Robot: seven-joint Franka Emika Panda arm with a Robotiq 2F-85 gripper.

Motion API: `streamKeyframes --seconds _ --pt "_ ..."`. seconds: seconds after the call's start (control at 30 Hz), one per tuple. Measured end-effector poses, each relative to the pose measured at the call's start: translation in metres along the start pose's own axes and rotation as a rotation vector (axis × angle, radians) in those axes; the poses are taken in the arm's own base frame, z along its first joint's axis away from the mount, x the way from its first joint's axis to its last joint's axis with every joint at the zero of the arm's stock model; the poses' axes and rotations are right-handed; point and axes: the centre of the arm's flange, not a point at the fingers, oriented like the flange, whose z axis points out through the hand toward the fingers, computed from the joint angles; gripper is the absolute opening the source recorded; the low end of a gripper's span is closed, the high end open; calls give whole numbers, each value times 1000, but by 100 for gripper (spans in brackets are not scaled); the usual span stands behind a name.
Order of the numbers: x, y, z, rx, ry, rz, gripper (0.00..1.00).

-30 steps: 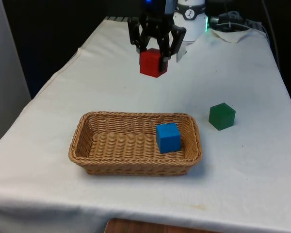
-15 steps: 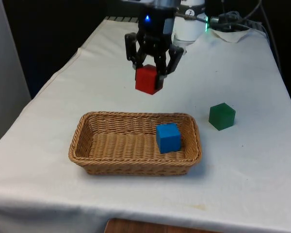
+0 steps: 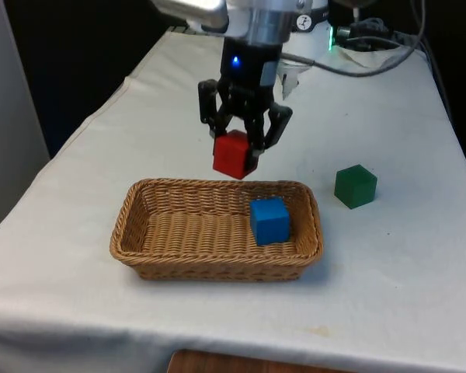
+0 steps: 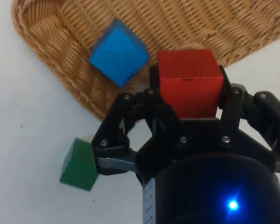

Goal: Pick up exactly two blocks and place them into the basket.

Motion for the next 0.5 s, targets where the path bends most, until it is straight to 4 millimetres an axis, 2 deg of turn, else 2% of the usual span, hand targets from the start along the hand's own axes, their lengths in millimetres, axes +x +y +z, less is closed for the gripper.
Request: streamKeyframes --seconds 0.07,0.13,0.37,0.5 --pt "2 1 8 1 1 4 0" --pt "2 1 8 1 1 4 0" --pt "11 5 47 2 7 10 0" --pt "15 9 59 3 13 12 0"
